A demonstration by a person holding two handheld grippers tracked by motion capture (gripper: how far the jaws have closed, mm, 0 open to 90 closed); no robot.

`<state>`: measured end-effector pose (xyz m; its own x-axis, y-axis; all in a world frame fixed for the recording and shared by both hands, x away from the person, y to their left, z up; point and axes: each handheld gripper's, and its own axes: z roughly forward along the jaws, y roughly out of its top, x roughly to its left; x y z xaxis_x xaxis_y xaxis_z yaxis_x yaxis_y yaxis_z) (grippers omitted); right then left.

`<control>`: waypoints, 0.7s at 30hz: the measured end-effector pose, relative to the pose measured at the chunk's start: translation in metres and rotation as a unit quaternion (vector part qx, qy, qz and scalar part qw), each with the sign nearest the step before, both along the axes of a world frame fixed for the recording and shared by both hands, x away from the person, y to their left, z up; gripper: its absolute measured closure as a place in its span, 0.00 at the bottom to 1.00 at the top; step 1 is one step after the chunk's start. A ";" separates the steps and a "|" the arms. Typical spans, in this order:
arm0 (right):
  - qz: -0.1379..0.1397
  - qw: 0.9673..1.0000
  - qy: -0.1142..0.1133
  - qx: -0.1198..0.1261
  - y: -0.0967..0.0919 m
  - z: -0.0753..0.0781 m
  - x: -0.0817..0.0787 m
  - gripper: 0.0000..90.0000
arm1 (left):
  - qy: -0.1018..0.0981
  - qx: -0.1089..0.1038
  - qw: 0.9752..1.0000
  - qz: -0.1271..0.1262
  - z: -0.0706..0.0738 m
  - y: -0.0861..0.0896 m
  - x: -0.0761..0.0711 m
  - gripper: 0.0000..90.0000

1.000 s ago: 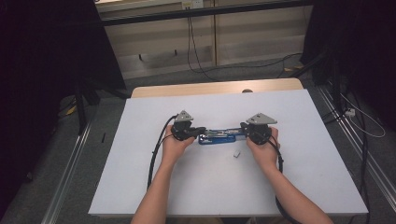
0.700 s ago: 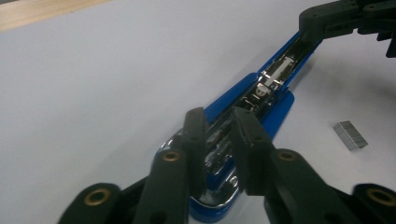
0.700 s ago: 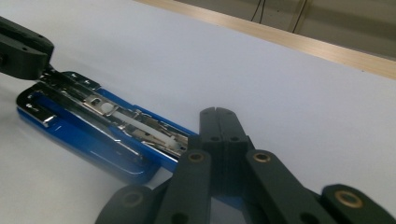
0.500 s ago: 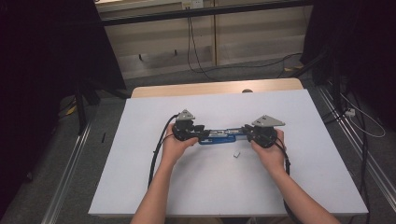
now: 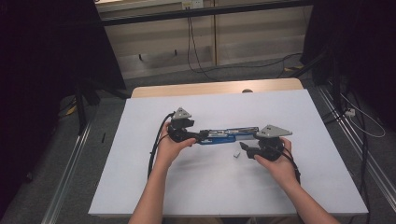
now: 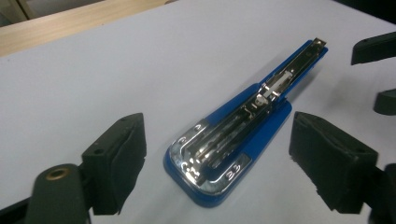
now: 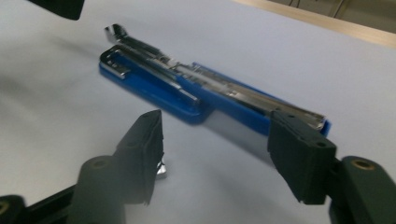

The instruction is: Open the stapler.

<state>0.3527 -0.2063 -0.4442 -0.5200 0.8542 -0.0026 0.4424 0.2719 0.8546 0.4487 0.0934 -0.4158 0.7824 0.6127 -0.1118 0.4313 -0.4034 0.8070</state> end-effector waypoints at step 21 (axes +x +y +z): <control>0.026 0.999 0.031 0.000 0.006 -0.007 -0.031 0.31 | -0.006 0.008 1.000 0.008 0.008 0.020 -0.017 0.12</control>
<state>0.3214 -0.2001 -0.4515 -0.5623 0.8264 0.0311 0.4805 0.2958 0.8256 0.4313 0.1135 -0.4083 0.7734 0.6273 -0.0919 0.4280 -0.4097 0.8056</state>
